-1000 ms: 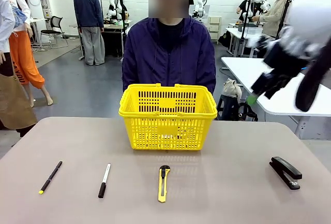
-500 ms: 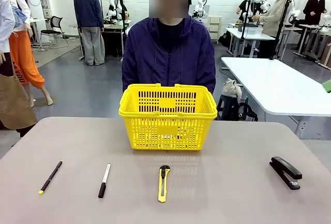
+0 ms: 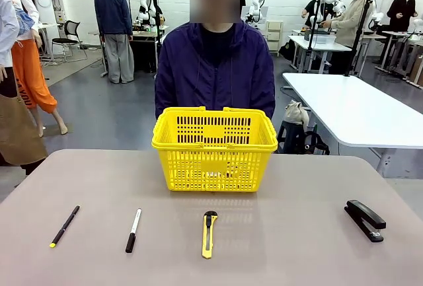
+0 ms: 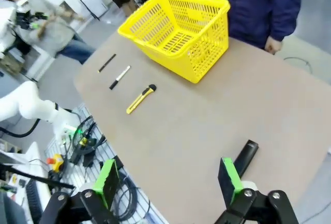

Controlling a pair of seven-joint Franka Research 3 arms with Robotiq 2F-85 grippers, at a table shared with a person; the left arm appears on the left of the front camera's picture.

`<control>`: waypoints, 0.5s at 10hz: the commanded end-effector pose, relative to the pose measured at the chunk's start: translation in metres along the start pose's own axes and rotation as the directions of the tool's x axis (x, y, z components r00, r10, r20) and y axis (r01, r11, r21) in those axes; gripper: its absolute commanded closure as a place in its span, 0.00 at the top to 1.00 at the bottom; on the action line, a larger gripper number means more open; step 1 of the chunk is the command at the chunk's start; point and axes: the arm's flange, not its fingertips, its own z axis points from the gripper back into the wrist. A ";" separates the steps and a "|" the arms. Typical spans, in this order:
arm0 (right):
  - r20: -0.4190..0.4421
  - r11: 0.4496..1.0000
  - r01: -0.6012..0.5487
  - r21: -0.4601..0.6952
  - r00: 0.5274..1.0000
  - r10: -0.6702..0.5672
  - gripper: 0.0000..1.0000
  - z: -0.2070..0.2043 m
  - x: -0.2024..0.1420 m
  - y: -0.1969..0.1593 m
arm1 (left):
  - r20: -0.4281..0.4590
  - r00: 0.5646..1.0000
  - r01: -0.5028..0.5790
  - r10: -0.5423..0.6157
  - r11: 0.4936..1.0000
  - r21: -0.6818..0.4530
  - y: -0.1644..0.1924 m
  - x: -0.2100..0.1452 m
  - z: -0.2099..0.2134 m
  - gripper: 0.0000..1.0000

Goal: Place the items the person wants into the basket.
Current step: Pick up the item the person points to and place it in the Market Basket.

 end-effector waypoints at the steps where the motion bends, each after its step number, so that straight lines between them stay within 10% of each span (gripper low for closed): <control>1: 0.065 0.999 -0.041 -0.021 0.997 0.042 1.00 0.005 -0.016 0.020 | 0.015 1.000 0.013 -0.013 1.000 -0.010 0.001 0.000 0.001 1.00; 5: 0.053 0.997 -0.081 -0.016 0.995 0.082 1.00 0.005 -0.020 0.027 | 0.015 1.000 0.013 -0.013 1.000 -0.010 0.001 0.000 0.001 1.00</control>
